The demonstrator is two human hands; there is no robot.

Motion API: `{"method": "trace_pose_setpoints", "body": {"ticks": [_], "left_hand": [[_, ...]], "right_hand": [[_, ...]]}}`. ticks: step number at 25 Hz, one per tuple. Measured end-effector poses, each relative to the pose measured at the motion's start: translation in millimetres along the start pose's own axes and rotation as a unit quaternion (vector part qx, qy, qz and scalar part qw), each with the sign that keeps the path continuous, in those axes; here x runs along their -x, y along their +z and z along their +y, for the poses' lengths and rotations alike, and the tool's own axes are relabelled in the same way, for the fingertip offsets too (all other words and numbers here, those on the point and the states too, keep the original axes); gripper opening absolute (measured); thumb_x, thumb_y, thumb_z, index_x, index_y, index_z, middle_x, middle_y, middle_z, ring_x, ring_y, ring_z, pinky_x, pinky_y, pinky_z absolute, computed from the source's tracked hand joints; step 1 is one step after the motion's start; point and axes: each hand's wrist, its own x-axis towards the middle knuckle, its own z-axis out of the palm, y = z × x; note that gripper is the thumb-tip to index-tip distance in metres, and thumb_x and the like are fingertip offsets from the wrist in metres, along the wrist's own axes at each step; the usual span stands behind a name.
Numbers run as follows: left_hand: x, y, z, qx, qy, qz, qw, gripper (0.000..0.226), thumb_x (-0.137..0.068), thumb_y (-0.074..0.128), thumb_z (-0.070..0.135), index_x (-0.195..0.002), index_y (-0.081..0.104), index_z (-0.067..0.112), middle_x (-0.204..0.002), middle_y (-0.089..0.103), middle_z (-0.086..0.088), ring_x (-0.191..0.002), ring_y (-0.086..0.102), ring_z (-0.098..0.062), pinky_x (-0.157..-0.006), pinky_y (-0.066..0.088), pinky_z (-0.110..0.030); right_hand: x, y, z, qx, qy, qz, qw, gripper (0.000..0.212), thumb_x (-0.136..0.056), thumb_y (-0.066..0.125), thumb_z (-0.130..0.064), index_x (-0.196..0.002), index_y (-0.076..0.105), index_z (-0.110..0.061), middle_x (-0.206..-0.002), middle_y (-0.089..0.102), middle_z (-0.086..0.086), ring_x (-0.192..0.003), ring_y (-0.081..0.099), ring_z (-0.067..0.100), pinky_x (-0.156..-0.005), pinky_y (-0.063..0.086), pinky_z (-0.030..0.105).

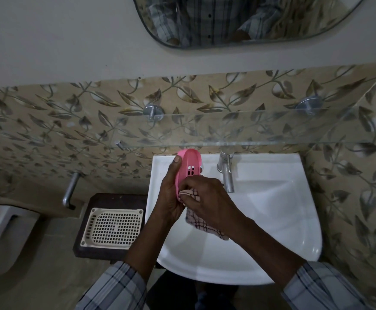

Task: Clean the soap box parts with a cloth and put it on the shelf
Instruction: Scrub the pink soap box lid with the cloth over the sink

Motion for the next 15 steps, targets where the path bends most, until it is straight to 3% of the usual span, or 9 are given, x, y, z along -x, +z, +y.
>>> {"method": "trace_pose_setpoints", "body": {"ticks": [4, 8, 11, 15], "left_hand": [[-3, 0, 2, 0.029, -0.024, 0.027, 0.999, 0.057, -0.073, 0.076, 0.052, -0.105, 0.072, 0.004, -0.083, 0.065, -0.013, -0.074, 0.065, -0.021, -0.069, 0.057, -0.031], [-5, 2, 6, 0.068, -0.093, 0.008, 0.993, 0.059, -0.077, 0.07, 0.054, -0.098, 0.069, 0.0, -0.073, 0.062, -0.013, -0.061, 0.067, -0.022, -0.056, 0.058, -0.028], [-6, 0, 7, 0.053, -0.156, -0.021, 0.986, 0.063, -0.076, 0.065, 0.061, -0.097, 0.063, 0.002, -0.073, 0.058, -0.009, -0.061, 0.063, -0.019, -0.055, 0.053, -0.025], [-6, -4, 4, 0.066, -0.202, -0.021, 0.977, 0.064, -0.086, 0.057, 0.061, -0.107, 0.059, 0.0, -0.075, 0.065, -0.014, -0.065, 0.069, -0.025, -0.056, 0.059, -0.03]], "right_hand": [[-4, 0, 2, 0.051, -0.084, -0.03, 0.995, 0.003, -0.086, 0.068, -0.002, -0.087, 0.068, 0.001, -0.085, 0.066, 0.015, -0.074, 0.061, 0.03, -0.069, 0.049, 0.037], [-11, -11, 14, 0.095, -0.218, -0.074, 0.969, 0.008, -0.084, 0.066, 0.008, -0.079, 0.064, 0.003, -0.08, 0.059, 0.016, -0.068, 0.054, 0.029, -0.067, 0.041, 0.032], [-12, -13, 27, 0.166, -0.312, -0.113, 0.929, 0.008, -0.083, 0.065, 0.012, -0.08, 0.066, 0.005, -0.081, 0.063, 0.017, -0.073, 0.059, 0.031, -0.07, 0.046, 0.038], [-14, -22, 32, 0.195, -0.32, -0.185, 0.909, 0.01, -0.082, 0.059, 0.01, -0.083, 0.068, 0.006, -0.086, 0.065, 0.021, -0.075, 0.062, 0.033, -0.071, 0.05, 0.043]]}}
